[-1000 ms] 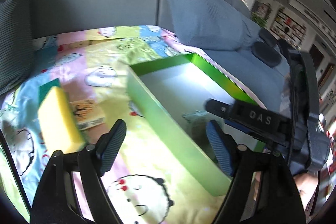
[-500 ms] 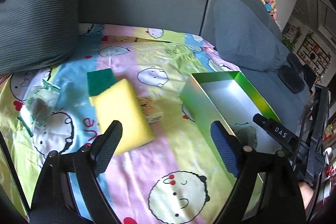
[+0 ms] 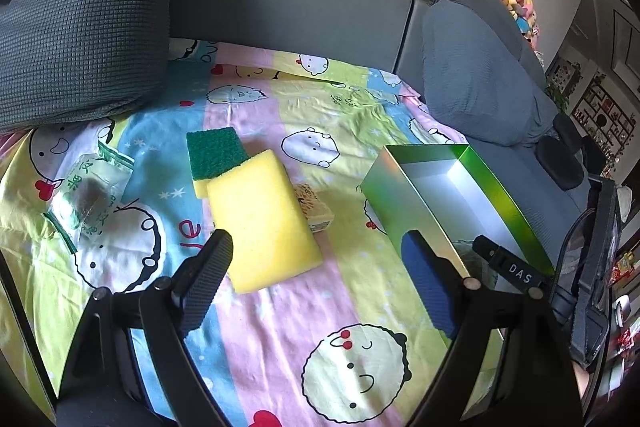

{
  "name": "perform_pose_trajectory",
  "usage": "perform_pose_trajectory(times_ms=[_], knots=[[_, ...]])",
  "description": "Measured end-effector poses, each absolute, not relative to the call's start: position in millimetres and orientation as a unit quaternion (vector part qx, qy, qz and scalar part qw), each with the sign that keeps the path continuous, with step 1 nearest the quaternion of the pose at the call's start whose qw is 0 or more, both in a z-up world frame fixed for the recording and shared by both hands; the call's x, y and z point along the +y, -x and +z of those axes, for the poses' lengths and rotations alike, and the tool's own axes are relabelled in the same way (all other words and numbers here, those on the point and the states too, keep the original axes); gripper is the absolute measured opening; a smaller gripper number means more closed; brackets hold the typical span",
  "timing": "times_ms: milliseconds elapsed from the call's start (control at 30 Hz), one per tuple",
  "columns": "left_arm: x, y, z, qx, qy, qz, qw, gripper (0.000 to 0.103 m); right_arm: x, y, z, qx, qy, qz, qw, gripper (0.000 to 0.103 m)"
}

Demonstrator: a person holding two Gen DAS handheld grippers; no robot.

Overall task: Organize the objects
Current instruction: 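Withdraw the right gripper from the box toward the yellow sponge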

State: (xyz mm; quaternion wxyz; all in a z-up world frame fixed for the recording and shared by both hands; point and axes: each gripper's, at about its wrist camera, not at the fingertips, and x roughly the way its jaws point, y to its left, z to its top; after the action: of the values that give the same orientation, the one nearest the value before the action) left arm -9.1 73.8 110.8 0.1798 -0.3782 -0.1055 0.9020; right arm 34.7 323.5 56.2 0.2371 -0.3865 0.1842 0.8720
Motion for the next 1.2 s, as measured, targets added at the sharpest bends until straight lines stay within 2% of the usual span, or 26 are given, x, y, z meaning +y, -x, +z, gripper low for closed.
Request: perform_pose_trajectory(times_ms=[133, 300, 533, 1200], knots=[[70, 9, 111, -0.110, 0.377, 0.902, 0.179, 0.085, 316, -31, 55, 0.160, 0.393, 0.871, 0.248, 0.065], [66, 10, 111, -0.116, 0.379, 0.901, 0.175, 0.085, 317, -27, 47, 0.179, 0.407, 0.866, 0.229, 0.065], [63, 12, 108, -0.115, 0.385, 0.901, 0.166, 0.085, 307, -19, 46, 0.135, 0.419, 0.865, 0.240, 0.065], [51, 13, 105, -0.129, 0.389, 0.899, 0.153, 0.085, 297, -17, 46, 0.113, 0.413, 0.876, 0.222, 0.065]])
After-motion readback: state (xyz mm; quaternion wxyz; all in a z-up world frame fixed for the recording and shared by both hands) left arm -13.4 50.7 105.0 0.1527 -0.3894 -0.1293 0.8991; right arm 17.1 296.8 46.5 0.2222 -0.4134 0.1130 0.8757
